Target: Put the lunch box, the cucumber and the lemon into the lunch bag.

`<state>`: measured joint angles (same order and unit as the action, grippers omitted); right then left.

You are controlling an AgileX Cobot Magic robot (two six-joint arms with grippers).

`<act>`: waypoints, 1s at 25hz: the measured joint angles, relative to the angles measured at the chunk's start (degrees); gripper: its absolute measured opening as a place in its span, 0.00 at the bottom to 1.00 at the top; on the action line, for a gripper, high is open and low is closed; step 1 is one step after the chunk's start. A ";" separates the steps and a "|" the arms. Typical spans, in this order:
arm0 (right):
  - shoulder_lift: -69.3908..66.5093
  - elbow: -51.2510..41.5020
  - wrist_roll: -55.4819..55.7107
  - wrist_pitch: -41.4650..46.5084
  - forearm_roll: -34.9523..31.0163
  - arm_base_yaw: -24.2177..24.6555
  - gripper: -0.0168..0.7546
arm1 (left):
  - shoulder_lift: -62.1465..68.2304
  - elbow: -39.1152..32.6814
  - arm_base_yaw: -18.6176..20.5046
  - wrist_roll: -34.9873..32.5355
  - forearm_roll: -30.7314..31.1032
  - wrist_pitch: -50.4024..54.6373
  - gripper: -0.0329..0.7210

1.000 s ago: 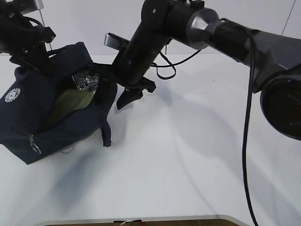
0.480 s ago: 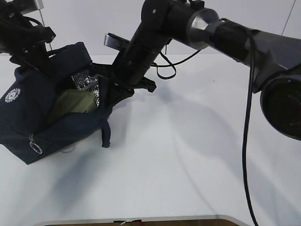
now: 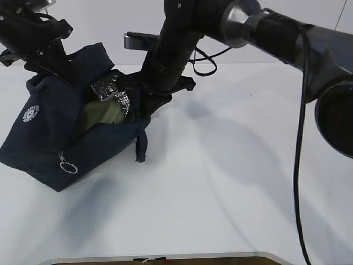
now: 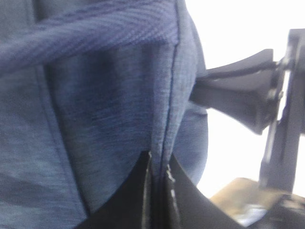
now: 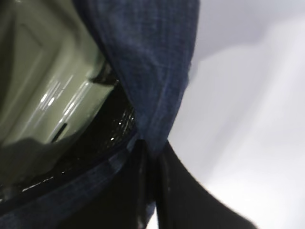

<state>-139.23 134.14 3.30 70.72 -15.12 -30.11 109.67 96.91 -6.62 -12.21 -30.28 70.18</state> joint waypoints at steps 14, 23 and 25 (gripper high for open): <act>13.69 -6.97 -5.17 1.54 10.29 0.00 0.04 | 0.20 0.00 -2.40 0.00 -16.69 -0.27 0.02; 22.82 -16.30 -5.60 1.98 16.64 0.00 0.04 | 0.80 0.00 -6.48 0.20 -24.41 -1.09 0.02; 23.58 -16.51 -5.60 2.22 18.84 0.00 0.04 | 0.93 0.00 -8.09 0.20 -24.78 -1.91 0.02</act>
<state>-115.65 117.64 -2.30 72.94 3.72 -30.11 110.60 96.91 -14.71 -12.01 -55.06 68.27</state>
